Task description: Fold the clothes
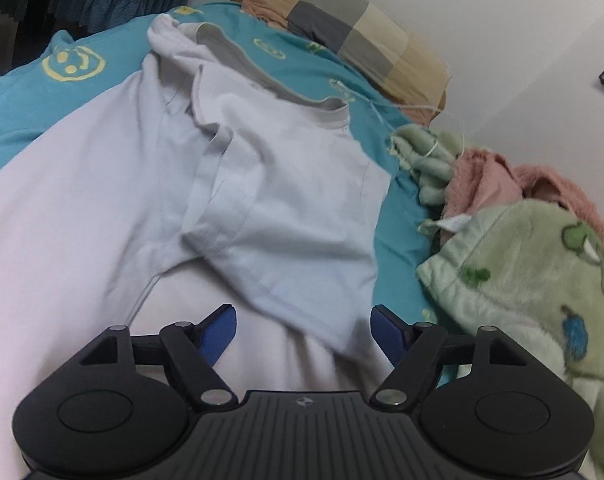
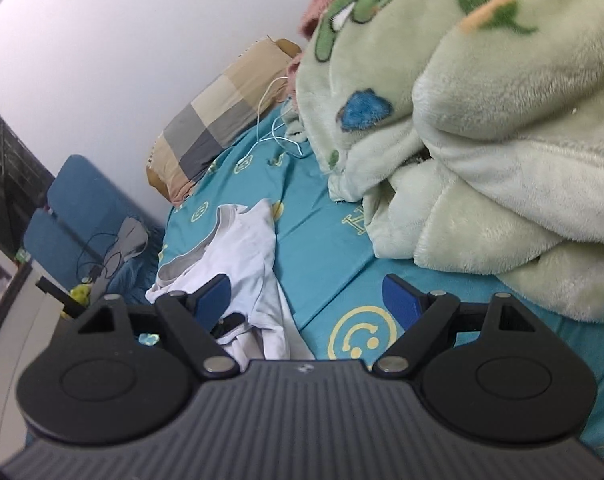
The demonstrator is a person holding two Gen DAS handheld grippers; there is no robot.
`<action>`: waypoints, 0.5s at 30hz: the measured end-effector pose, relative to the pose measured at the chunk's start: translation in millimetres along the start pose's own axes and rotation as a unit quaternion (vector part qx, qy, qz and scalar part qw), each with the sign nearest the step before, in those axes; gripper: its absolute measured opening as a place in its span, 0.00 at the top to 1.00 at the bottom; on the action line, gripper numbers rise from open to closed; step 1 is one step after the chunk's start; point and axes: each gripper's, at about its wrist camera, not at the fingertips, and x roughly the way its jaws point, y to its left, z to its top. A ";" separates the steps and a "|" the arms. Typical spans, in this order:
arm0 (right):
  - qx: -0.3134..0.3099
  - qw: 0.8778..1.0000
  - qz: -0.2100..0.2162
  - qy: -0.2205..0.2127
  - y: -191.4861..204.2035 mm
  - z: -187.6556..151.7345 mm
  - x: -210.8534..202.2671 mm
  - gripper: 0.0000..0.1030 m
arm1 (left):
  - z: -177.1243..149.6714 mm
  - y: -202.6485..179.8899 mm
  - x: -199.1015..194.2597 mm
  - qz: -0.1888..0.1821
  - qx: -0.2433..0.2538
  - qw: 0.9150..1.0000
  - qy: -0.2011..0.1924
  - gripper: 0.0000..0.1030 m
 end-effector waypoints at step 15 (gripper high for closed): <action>-0.007 1.000 0.001 0.006 2.3 2.2 9.4 0.18 | 47.8 -15.4 20.0 0.137 0.131 0.982 -0.022 0.85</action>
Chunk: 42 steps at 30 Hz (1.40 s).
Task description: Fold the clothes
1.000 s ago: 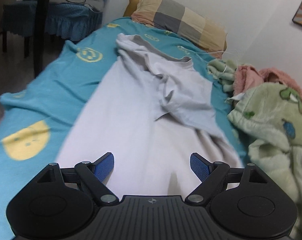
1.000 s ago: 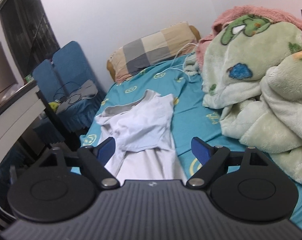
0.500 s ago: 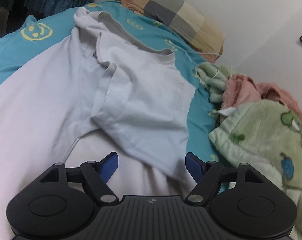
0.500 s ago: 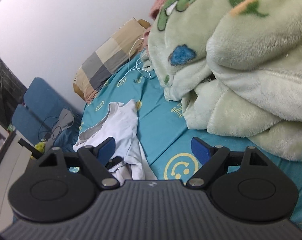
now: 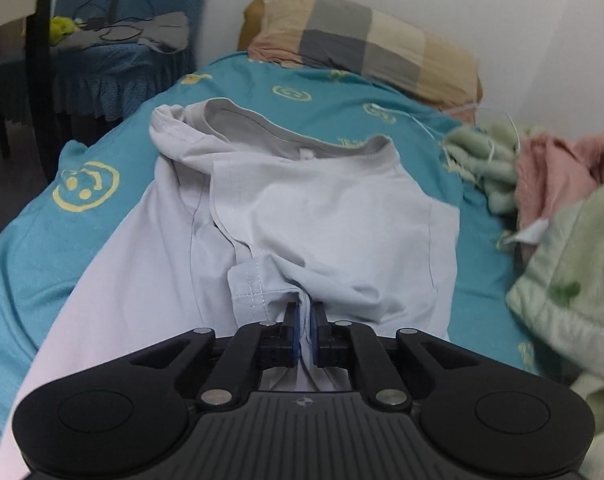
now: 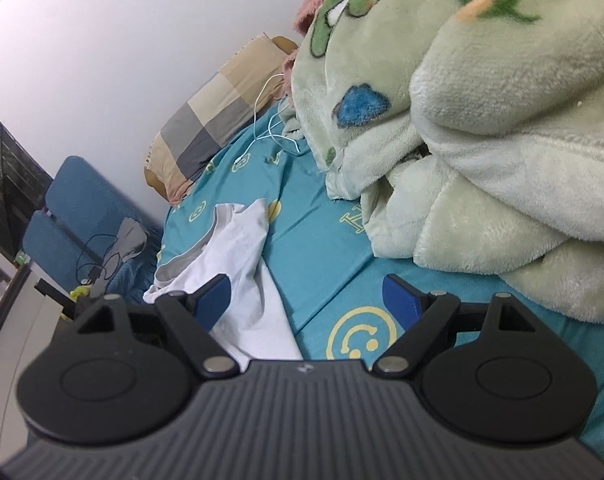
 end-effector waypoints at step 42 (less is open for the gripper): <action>-0.021 0.998 0.020 0.054 -18.0 11.0 -9.4 0.18 | -138.9 81.9 -226.1 -0.200 -0.071 0.962 0.174 0.99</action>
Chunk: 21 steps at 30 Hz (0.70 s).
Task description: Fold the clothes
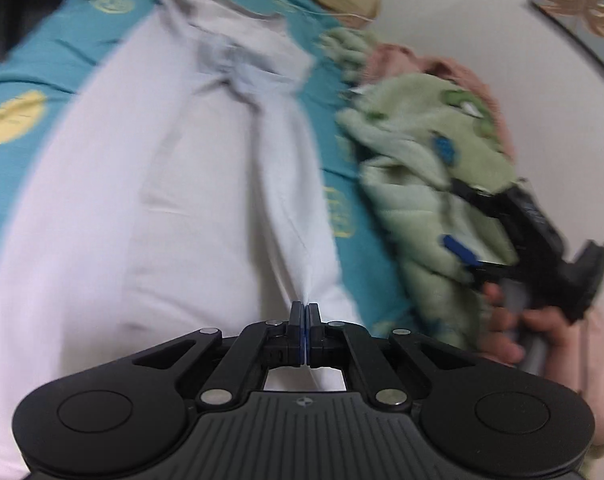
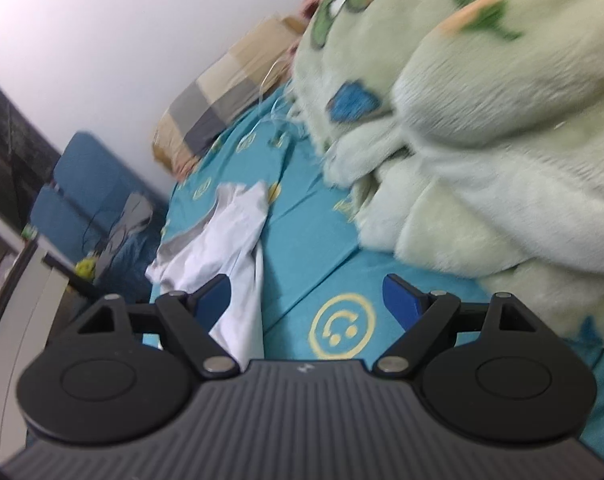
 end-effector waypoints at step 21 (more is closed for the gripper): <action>-0.058 0.990 0.000 0.130 44.7 -54.9 36.8 0.18 | -37.7 32.9 43.1 -0.093 -0.024 0.986 0.139 0.36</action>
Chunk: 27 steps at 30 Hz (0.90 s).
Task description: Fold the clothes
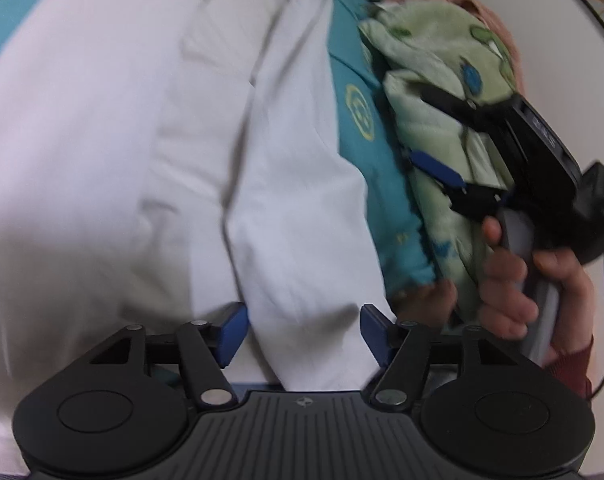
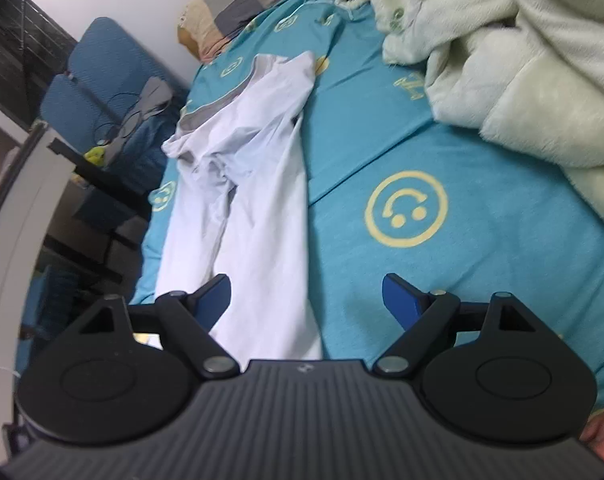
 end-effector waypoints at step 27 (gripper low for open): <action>0.028 0.990 0.015 0.140 22.7 -54.8 5.0 0.18 | -16.4 21.7 -112.7 0.117 0.034 0.989 -0.080 0.32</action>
